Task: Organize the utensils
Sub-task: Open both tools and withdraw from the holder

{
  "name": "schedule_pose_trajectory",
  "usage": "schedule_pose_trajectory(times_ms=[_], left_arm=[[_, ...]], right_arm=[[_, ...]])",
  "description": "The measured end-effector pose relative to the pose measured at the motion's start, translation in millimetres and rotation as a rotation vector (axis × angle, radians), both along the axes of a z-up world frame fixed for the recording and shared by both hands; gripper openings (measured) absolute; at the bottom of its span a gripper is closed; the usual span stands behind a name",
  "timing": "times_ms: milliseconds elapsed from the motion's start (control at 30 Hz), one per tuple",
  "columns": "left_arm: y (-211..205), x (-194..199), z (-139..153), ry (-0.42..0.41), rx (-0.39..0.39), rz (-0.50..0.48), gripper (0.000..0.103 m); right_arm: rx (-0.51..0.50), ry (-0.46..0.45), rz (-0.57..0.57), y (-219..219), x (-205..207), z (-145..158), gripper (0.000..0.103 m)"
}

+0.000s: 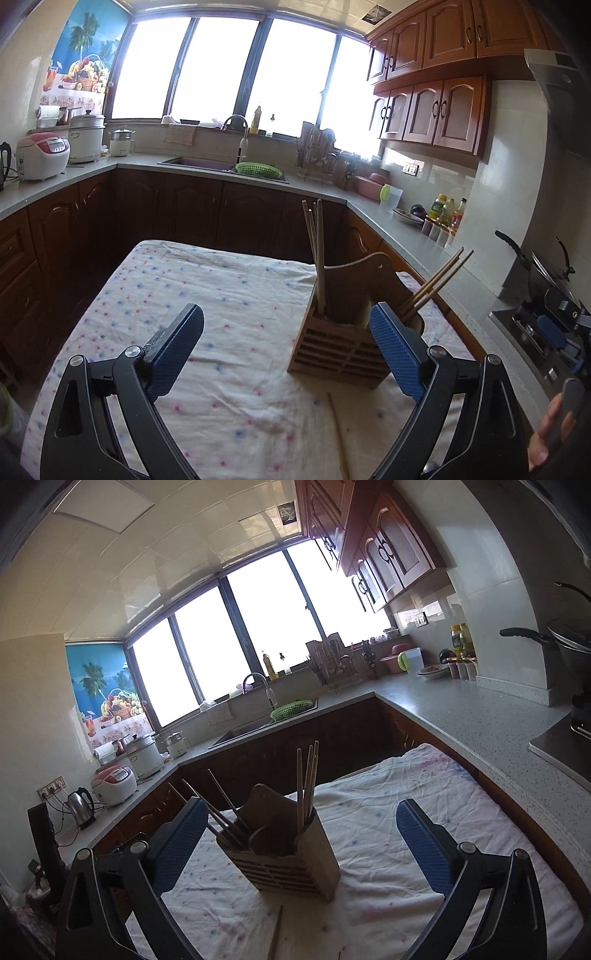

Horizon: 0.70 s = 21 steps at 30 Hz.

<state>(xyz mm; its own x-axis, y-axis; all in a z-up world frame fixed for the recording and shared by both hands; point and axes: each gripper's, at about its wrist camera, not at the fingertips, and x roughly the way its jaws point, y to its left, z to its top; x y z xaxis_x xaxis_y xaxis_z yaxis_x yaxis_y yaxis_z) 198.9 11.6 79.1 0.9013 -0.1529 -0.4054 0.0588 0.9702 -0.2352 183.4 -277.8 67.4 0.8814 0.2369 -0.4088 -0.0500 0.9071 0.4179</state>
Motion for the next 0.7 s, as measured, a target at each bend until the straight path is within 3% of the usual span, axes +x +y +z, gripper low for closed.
schedule_pose_trajectory(times_ms=[367,633,700], left_arm=[[-14,-47,-41,0.109,-0.035,-0.037,0.093],[-32,-64,-67,0.168,-0.011,-0.070,0.093],[-40,-66,-73,0.188,0.017,-0.073,0.087]], right_arm=[[0.016,0.086,-0.016,-14,-52,-29,0.103],[0.019,0.152,-0.011,-20,-80,-54,0.103],[0.014,0.155,-0.011,-21,-87,-59,0.103]])
